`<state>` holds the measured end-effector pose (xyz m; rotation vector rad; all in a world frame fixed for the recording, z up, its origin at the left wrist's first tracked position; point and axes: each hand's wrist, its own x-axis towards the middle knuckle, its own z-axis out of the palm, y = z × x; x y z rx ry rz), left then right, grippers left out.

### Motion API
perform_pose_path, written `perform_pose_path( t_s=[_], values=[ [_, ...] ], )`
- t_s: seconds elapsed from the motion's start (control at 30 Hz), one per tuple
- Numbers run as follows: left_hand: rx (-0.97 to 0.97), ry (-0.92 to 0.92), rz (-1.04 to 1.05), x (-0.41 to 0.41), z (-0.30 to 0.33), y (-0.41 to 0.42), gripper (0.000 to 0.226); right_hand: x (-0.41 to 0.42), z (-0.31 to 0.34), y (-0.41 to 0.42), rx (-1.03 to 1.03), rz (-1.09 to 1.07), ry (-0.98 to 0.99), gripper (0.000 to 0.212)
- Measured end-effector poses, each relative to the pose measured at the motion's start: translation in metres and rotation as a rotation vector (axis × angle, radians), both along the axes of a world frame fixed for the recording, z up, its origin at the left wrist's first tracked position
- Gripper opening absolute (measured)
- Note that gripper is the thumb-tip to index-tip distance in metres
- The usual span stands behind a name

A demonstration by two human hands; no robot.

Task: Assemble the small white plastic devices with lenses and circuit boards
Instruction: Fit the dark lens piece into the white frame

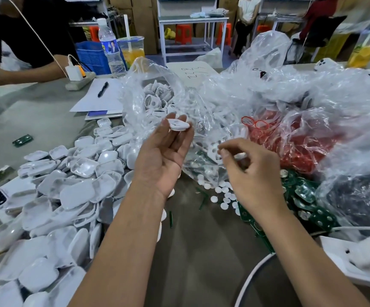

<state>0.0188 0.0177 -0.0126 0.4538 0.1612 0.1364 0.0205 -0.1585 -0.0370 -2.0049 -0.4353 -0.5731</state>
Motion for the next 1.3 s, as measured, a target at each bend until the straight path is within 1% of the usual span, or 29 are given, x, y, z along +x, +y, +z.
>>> perform_pose_path(
  t_s=[0.07, 0.1, 0.13, 0.23, 0.33, 0.4, 0.47, 0.5, 0.57, 0.6, 0.63, 0.7, 0.8, 0.87, 1.0, 1.1, 1.17, 1.27, 1.3],
  values=[
    [-0.016, -0.006, 0.002, 0.0, 0.001, -0.001, 0.034, 0.003, -0.001, 0.007, -0.218, 0.021, 0.051, 0.012],
    [-0.022, -0.011, -0.002, -0.001, 0.001, -0.001, 0.036, 0.003, -0.002, 0.011, -0.292, 0.031, 0.063, 0.011],
    [-0.022, -0.017, -0.005, 0.0, 0.001, -0.002, 0.037, 0.004, -0.002, 0.014, -0.326, 0.031, 0.061, 0.012],
    [-0.021, -0.032, -0.012, 0.001, -0.001, -0.005, 0.037, 0.006, 0.006, 0.017, -0.237, -0.02, 0.039, 0.012],
    [-0.013, -0.029, -0.054, 0.002, -0.003, -0.014, 0.03, 0.017, 0.023, 0.016, -0.174, -0.152, -0.012, 0.01],
    [0.019, -0.026, -0.095, 0.002, -0.006, -0.021, 0.028, 0.03, 0.037, 0.016, -0.116, -0.248, 0.011, 0.011],
    [0.043, -0.037, -0.132, 0.002, -0.006, -0.026, 0.034, 0.051, 0.051, 0.015, -0.057, -0.352, 0.059, 0.013],
    [0.048, -0.041, -0.146, 0.002, -0.006, -0.027, 0.036, 0.063, 0.057, 0.014, -0.063, -0.414, 0.068, 0.015],
    [0.046, -0.041, -0.163, 0.002, -0.007, -0.027, 0.039, 0.089, 0.067, 0.008, -0.135, -0.517, 0.087, 0.015],
    [0.034, -0.037, -0.165, 0.002, -0.007, -0.027, 0.039, 0.102, 0.071, 0.005, -0.196, -0.56, 0.119, 0.011],
    [0.016, -0.032, -0.163, 0.002, -0.007, -0.026, 0.04, 0.115, 0.074, 0.001, -0.282, -0.594, 0.174, 0.006],
    [-0.017, -0.027, -0.159, 0.004, -0.007, -0.024, 0.041, 0.138, 0.075, -0.006, -0.483, -0.627, 0.288, 0.012],
    [-0.01, -0.045, -0.166, 0.005, -0.007, -0.024, 0.04, 0.164, 0.071, -0.012, -0.781, -0.529, 0.388, 0.035],
    [0.012, -0.05, -0.174, 0.007, -0.008, -0.023, 0.037, 0.169, 0.067, -0.012, -0.868, -0.466, 0.412, 0.041],
    [0.025, -0.057, -0.19, 0.008, -0.011, -0.024, 0.025, 0.169, 0.063, -0.012, -0.852, -0.502, 0.311, 0.028],
    [0.043, -0.063, -0.198, 0.009, -0.014, -0.025, 0.028, 0.168, 0.06, -0.011, -0.873, -0.492, 0.301, 0.028],
    [0.053, -0.061, -0.201, 0.009, -0.015, -0.026, 0.031, 0.167, 0.058, -0.01, -0.904, -0.42, 0.326, 0.024],
    [0.091, -0.072, -0.21, 0.009, -0.016, -0.028, 0.037, 0.166, 0.059, -0.01, -0.919, -0.275, 0.397, 0.01],
    [0.102, -0.074, -0.208, 0.009, -0.017, -0.028, 0.04, 0.165, 0.06, -0.009, -0.906, -0.241, 0.408, 0.014]
  ],
)
